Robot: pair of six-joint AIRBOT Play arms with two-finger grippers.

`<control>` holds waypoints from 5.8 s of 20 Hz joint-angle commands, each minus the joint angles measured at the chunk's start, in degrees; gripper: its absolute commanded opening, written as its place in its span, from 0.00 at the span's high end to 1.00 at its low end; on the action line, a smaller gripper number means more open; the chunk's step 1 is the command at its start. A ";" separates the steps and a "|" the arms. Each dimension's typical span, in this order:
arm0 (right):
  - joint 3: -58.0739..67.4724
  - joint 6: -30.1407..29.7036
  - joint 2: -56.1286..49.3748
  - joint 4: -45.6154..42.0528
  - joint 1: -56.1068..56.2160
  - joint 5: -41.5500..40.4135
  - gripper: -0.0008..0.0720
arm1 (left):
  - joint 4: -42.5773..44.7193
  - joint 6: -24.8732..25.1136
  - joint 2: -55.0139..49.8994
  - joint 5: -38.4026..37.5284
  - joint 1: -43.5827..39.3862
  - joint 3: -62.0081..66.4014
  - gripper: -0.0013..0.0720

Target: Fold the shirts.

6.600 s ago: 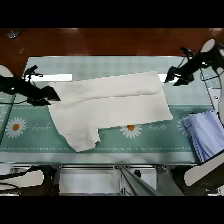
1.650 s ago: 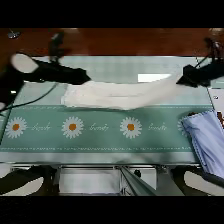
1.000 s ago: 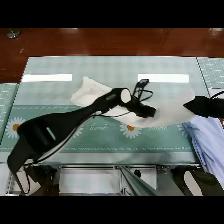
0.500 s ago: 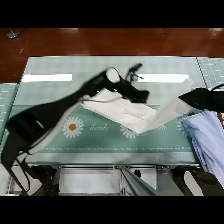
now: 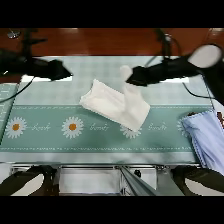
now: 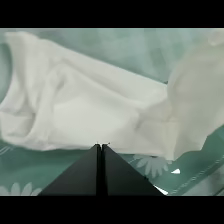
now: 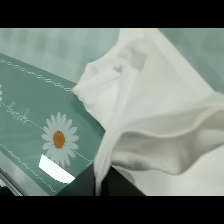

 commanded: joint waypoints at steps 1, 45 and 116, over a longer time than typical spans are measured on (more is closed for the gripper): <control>17.38 1.62 -18.88 0.11 8.09 -1.09 0.96 | 3.13 0.52 21.16 3.10 8.57 -19.78 0.95; -0.96 1.38 -10.47 1.66 -4.07 -1.68 0.96 | -4.37 -4.15 20.37 20.41 2.62 -40.11 0.95; -4.15 12.50 -5.35 -44.46 -11.50 8.87 0.96 | 22.67 -6.51 -13.68 11.30 -7.63 -1.73 0.95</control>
